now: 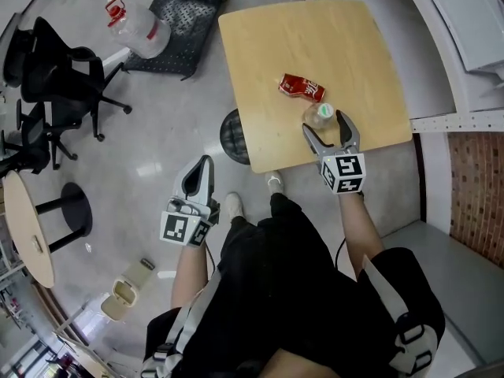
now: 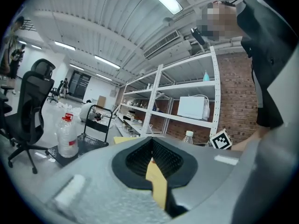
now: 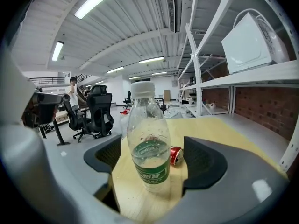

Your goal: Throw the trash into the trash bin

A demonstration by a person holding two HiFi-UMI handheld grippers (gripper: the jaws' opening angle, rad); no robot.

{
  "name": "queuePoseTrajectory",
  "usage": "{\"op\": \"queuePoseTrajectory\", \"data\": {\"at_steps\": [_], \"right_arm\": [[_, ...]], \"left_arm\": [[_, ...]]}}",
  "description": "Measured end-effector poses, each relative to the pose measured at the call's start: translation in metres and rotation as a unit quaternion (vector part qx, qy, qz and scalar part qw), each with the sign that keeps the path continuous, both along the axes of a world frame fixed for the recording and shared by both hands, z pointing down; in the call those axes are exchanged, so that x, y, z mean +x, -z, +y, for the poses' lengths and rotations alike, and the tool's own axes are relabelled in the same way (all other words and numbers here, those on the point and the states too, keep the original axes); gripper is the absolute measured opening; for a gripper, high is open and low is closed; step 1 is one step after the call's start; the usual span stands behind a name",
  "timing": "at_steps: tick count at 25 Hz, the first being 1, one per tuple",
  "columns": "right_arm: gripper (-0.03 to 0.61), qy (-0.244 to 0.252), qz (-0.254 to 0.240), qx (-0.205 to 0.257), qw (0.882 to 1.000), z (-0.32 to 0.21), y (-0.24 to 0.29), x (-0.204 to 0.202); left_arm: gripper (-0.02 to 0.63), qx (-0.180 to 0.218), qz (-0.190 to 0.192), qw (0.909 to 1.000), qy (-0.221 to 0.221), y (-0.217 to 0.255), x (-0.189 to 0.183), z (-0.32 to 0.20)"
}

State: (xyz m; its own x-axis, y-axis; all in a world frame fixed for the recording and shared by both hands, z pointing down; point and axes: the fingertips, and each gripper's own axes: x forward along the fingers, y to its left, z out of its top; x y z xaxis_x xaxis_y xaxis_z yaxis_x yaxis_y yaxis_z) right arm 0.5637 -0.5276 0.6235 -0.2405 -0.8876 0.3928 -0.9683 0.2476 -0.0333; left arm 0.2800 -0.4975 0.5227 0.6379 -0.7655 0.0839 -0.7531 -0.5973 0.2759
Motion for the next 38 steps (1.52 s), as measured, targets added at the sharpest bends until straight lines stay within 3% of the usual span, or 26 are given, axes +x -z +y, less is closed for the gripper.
{"op": "queuePoseTrajectory", "data": {"at_steps": [10, 12, 15, 26, 32, 38], "right_arm": [[0.399, 0.020, 0.002, -0.001, 1.000, -0.030, -0.005, -0.011], [0.332, 0.021, 0.005, -0.008, 1.000, -0.030, -0.007, -0.011], [0.327, 0.033, 0.004, -0.014, 0.999, -0.021, -0.006, -0.015], [0.327, 0.096, -0.022, 0.062, 0.993, -0.043, 0.067, -0.039], [0.327, 0.142, -0.033, 0.079, 0.986, -0.057, 0.088, -0.081], [0.327, 0.218, -0.032, 0.088, 0.971, -0.054, 0.103, -0.176]], "left_arm": [[0.001, -0.001, -0.005, 0.9981, 0.061, 0.005, -0.015, 0.007], [0.002, 0.009, -0.001, 0.9978, 0.066, 0.014, -0.013, 0.008], [0.001, 0.020, 0.006, 0.9969, 0.076, 0.025, -0.014, 0.015], [0.001, 0.061, -0.006, 0.9900, 0.127, 0.051, -0.033, 0.011], [0.002, 0.078, -0.001, 0.9790, 0.188, 0.063, -0.079, 0.029], [0.002, 0.091, -0.013, 0.9601, 0.264, 0.072, -0.162, 0.075]]}}
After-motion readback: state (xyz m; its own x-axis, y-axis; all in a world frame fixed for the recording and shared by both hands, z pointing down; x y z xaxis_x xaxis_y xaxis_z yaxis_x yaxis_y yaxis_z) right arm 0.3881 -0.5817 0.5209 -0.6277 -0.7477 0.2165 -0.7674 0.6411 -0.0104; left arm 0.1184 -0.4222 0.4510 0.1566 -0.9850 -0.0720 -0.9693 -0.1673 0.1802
